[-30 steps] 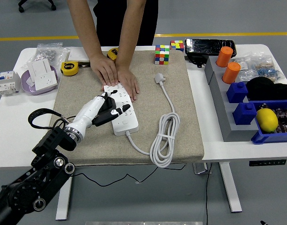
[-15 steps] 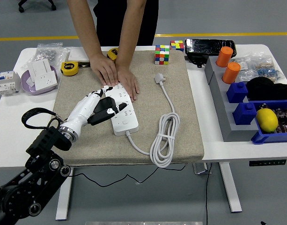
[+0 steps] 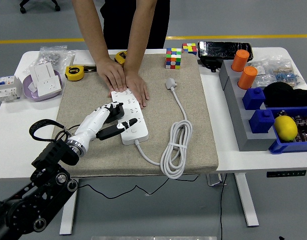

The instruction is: Pick up the plug,place it near the board,insert it into the board,press the button

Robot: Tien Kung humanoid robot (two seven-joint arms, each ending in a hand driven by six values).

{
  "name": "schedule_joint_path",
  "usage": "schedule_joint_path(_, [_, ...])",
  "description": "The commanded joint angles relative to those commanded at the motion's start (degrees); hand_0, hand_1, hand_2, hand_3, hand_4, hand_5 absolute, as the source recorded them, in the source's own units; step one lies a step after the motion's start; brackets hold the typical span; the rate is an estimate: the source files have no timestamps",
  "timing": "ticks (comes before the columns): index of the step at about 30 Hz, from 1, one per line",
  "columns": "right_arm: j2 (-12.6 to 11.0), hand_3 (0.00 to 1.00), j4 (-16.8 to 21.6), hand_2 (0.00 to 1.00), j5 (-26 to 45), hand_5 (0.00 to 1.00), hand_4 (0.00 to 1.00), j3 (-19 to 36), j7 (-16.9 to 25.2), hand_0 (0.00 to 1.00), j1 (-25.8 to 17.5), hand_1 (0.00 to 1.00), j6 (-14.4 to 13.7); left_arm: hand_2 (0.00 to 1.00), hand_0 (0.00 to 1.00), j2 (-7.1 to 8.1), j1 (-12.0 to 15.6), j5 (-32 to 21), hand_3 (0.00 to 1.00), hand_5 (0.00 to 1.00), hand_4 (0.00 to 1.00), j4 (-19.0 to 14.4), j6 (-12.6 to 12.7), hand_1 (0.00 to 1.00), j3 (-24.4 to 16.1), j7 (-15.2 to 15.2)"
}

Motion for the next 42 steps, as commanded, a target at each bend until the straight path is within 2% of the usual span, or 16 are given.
schedule_joint_path(20, [-0.13,0.773,0.00,0.739,0.12,0.879,0.998,-0.37,-0.02,0.843,0.13,0.753,0.05,0.964,0.998,-0.88,-3.73,0.57,0.924,0.998,0.998,2.20,-0.65,0.998,3.08,0.49])
schedule_joint_path(42, [-0.11,0.773,0.00,0.740,0.47,0.882,0.998,-0.34,0.03,0.842,0.45,0.753,-0.02,0.959,0.998,-1.70,-4.95,0.85,0.922,0.998,0.998,4.13,-0.89,0.998,3.28,0.39])
